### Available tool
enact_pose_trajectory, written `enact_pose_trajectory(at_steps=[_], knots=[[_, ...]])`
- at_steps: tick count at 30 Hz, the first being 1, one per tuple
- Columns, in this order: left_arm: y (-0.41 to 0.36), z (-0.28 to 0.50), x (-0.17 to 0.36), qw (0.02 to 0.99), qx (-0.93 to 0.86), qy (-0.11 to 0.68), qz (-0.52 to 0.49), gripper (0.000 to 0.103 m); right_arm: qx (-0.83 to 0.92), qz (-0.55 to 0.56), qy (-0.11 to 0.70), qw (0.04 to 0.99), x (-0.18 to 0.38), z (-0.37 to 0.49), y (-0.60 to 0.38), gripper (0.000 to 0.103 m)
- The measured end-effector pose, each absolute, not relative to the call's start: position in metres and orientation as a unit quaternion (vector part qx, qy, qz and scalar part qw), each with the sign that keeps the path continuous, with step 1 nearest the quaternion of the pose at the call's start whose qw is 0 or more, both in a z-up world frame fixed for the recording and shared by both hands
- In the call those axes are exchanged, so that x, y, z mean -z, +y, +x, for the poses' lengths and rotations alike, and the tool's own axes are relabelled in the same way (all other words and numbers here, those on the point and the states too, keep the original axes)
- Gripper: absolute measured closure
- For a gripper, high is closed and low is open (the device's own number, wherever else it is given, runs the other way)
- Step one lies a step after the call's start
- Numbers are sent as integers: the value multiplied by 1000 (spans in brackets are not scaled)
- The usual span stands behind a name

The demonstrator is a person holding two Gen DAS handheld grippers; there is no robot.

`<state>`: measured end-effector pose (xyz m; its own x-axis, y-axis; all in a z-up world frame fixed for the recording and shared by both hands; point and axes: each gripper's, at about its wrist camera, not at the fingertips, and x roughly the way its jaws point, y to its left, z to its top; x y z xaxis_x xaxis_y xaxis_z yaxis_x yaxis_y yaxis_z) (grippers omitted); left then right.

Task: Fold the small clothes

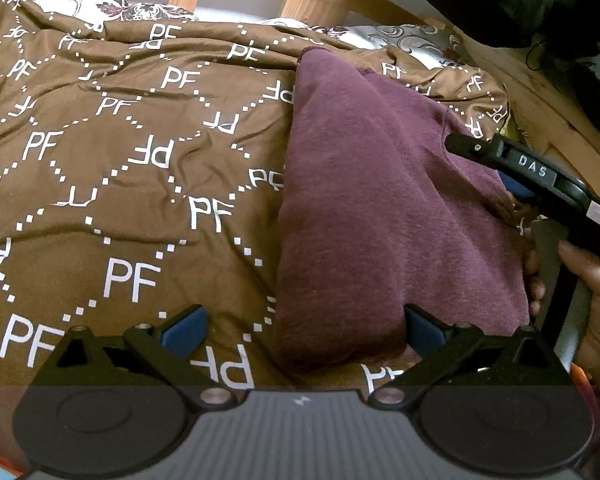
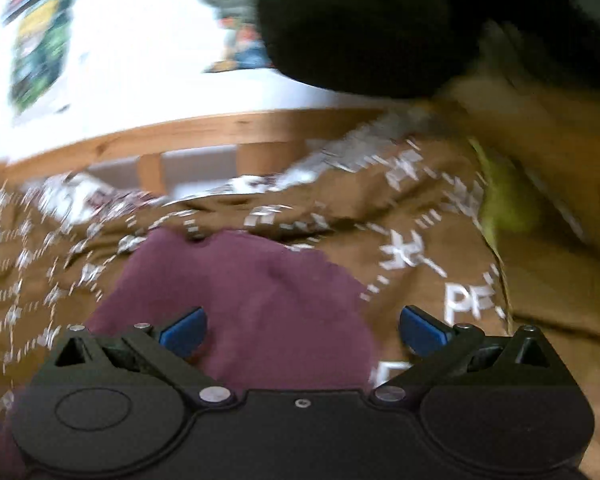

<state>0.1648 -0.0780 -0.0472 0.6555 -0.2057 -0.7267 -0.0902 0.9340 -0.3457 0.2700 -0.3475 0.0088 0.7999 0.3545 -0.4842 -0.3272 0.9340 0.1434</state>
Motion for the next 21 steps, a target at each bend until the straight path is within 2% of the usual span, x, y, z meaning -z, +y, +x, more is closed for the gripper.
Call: enact_pose_trajectory(at_steps=[4,12,16,21], knots=[[-77,163,48,894,37,408,-181,0,-226,69,267,934,-3,290,-365,3],[-75,158,52,900,41,390,-190,0,-287,80,262,918,-6,317,-370,20],[-75,158,53,903,41,383,-191,0,-278,65,288,914,1,330,-360,23],[-75,157,53,904,42,379,-195,0,-272,120,290,910,4,333,-374,31]])
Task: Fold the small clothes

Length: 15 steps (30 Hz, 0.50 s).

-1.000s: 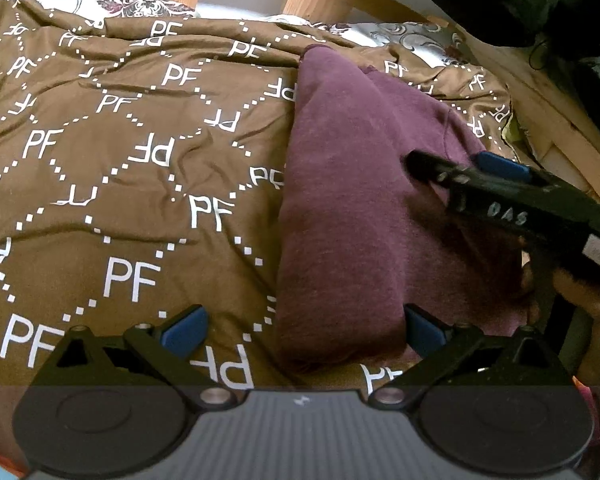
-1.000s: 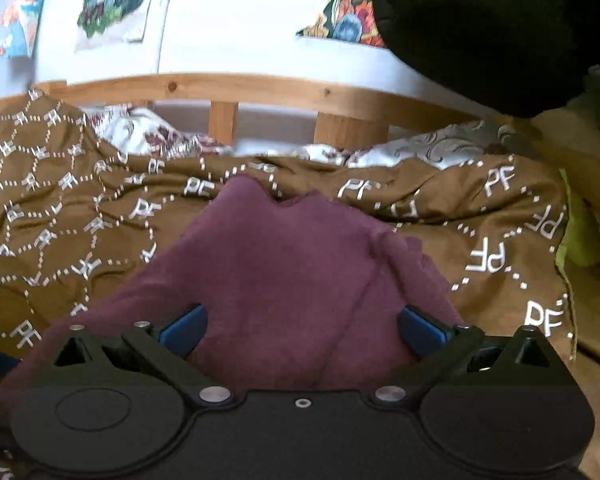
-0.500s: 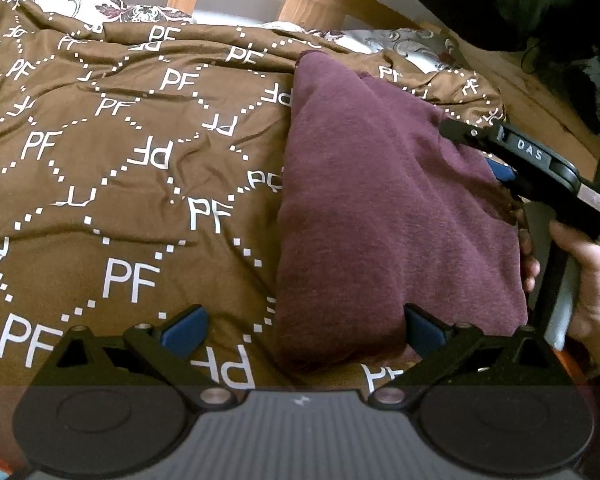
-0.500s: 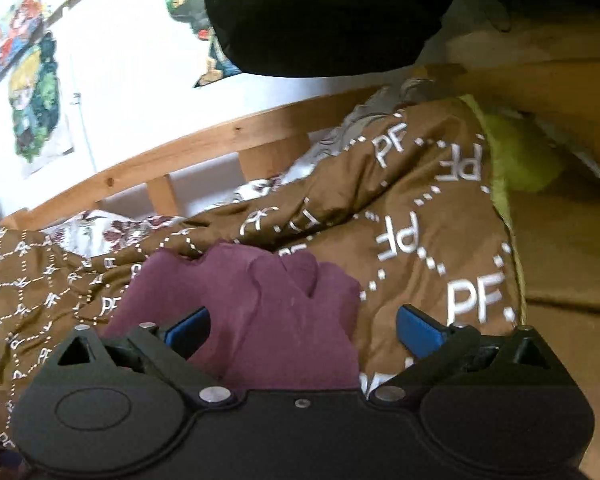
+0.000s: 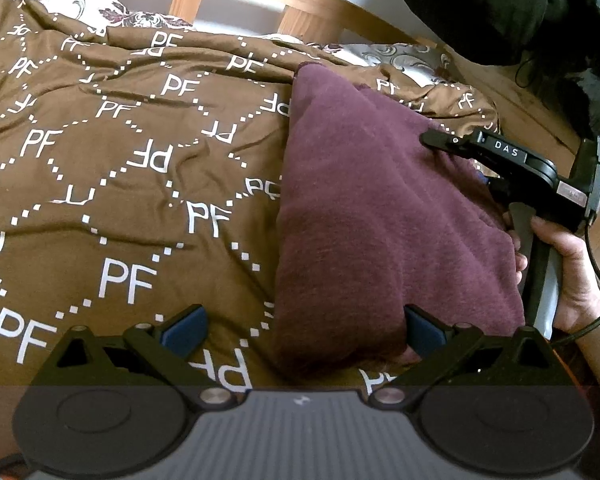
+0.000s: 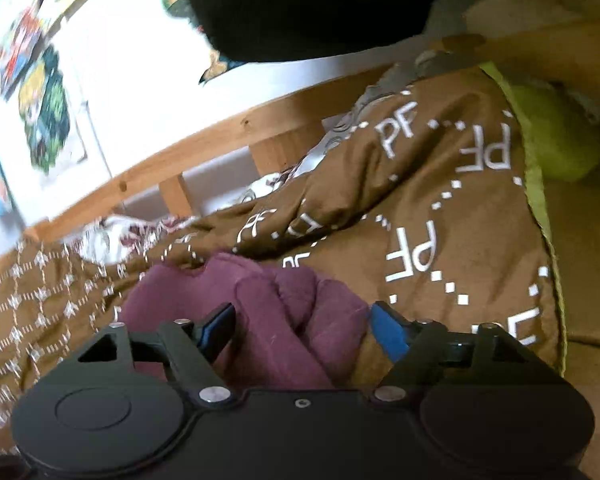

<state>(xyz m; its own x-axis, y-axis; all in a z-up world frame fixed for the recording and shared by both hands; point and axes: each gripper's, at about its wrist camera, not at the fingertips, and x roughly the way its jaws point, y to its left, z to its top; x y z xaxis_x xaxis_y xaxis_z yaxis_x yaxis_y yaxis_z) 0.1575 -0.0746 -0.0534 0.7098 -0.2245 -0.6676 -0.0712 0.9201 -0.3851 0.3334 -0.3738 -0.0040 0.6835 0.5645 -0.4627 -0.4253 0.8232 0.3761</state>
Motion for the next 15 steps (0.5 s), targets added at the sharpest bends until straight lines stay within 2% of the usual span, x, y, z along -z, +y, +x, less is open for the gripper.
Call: enact_pose_trajectory(at_steps=[5,10,11,13,15], knots=[[-74,158,54,904,44,377,-199,0,-260,114,289,914,6,332,-372,48],[-73,157,54,904,44,377,-200,0,-261,121,293,912,6,333,-373,57],[-73,157,54,904,44,377,-200,0,-259,122,294,912,5,333,-372,57],[-73,157,54,904,44,376,-200,0,-258,126,298,911,3,332,-373,48],[-73,157,54,904,44,376,-200,0,-280,137,310,898,2,334,-376,29]])
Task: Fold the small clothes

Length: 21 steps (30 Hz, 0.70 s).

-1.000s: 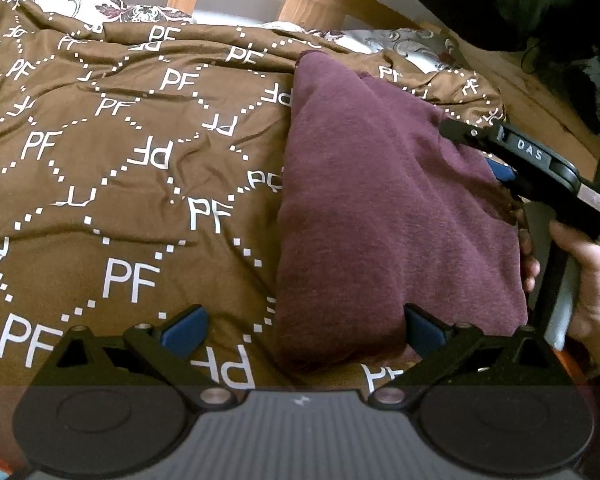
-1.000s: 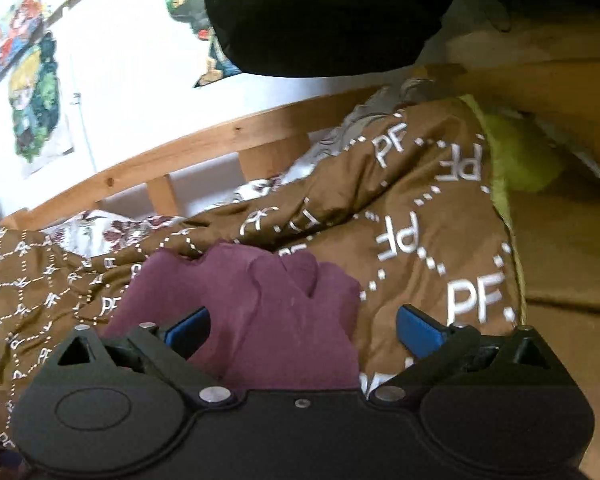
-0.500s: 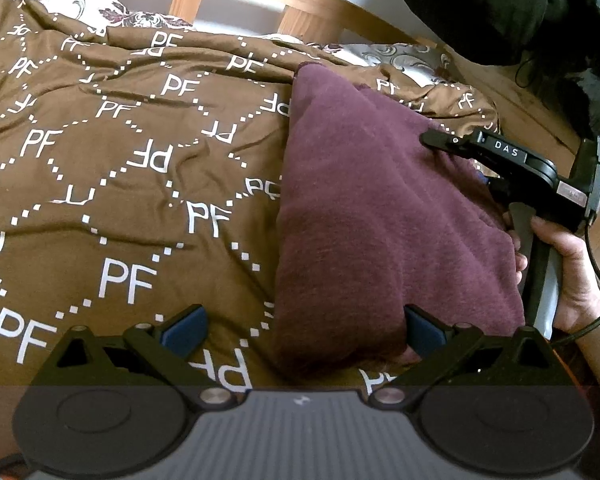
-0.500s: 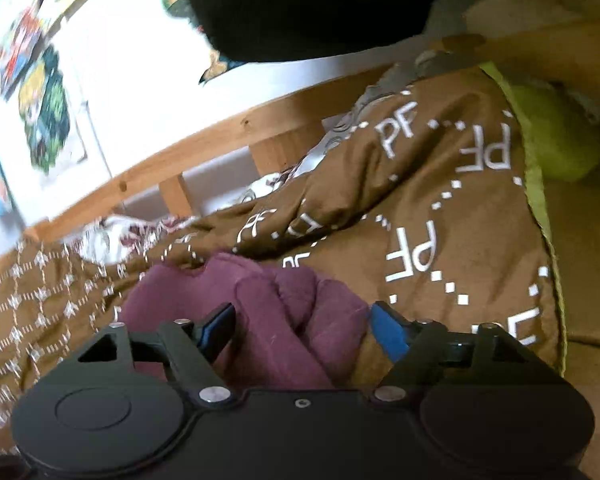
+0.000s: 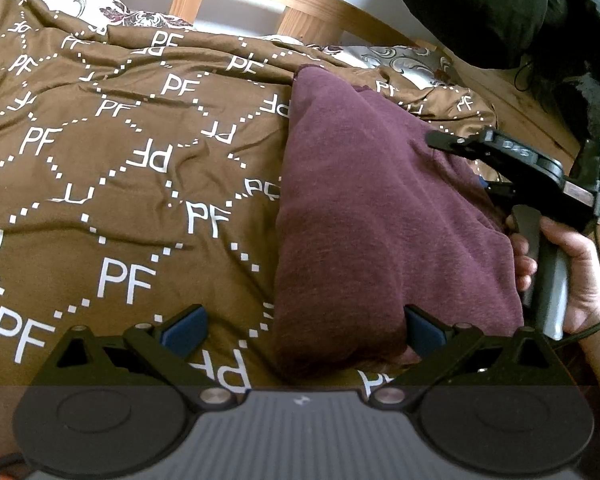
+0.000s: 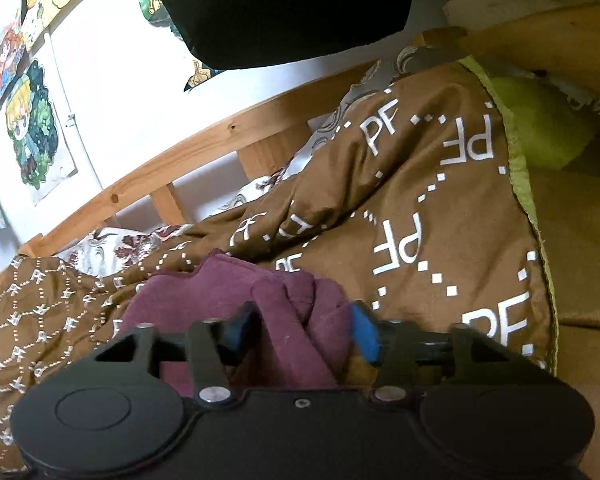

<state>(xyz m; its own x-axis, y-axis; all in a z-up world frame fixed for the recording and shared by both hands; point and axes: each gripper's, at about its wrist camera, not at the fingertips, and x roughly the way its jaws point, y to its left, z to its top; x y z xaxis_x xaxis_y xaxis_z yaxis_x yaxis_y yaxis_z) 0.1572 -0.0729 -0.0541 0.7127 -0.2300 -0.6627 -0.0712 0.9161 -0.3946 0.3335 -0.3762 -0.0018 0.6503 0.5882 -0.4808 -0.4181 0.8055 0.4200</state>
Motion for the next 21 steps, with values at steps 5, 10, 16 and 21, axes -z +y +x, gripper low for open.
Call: enact_pose_trajectory(at_steps=[5,10,16,21], knots=[[-73,157,54,903,44,376,-201,0,-325,160,348,865,0,335,-390,21],[-72,157,55,903,45,376,-204,0,-334,205,384,836,-2,334,-412,22],[-72,157,55,903,45,375,-203,0,-264,253,405,838,-3,330,-442,73],[-72,157,55,903,45,375,-204,0,-267,226,396,849,-11,322,-441,92]])
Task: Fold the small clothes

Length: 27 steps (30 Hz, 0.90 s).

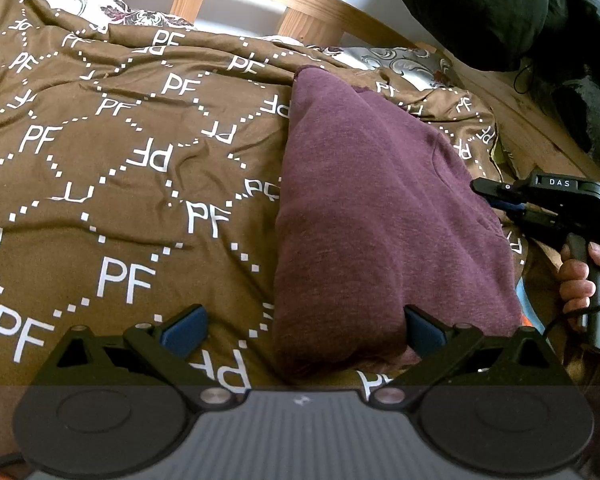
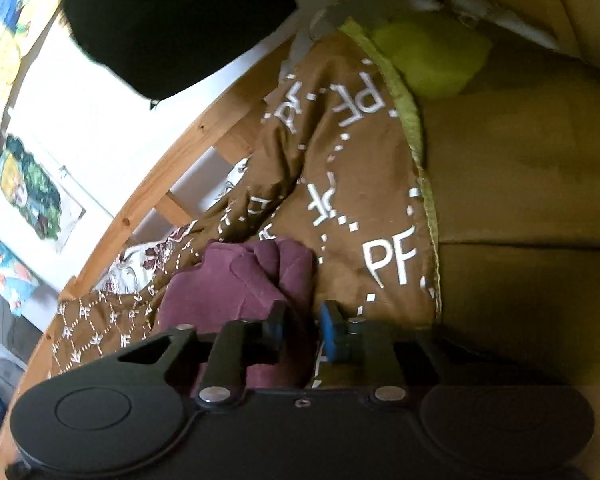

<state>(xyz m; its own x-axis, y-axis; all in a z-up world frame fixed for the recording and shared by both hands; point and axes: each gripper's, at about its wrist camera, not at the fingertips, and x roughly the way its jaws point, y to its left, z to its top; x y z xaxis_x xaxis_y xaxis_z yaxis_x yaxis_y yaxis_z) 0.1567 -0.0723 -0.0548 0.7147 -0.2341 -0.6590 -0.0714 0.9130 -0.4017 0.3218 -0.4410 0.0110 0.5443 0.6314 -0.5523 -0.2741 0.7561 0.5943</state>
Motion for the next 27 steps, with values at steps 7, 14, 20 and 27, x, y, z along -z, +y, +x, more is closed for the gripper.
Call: enact_pose_trajectory(at_steps=[7,14,20,27], knots=[[-72,157,55,904,45,373,-204,0,-269,156,339,888,-22,311,-413,99],[-73,157,56,905,45,371,-204,0,-242,130,314,909,-10,318,-397,100],[-73,157,56,905,45,371,-204,0,-229,183,321,901,-4,324,-412,77],[-73,157,55,905,46,371,-204,0,-265,255,326,871,9,332,-420,41]])
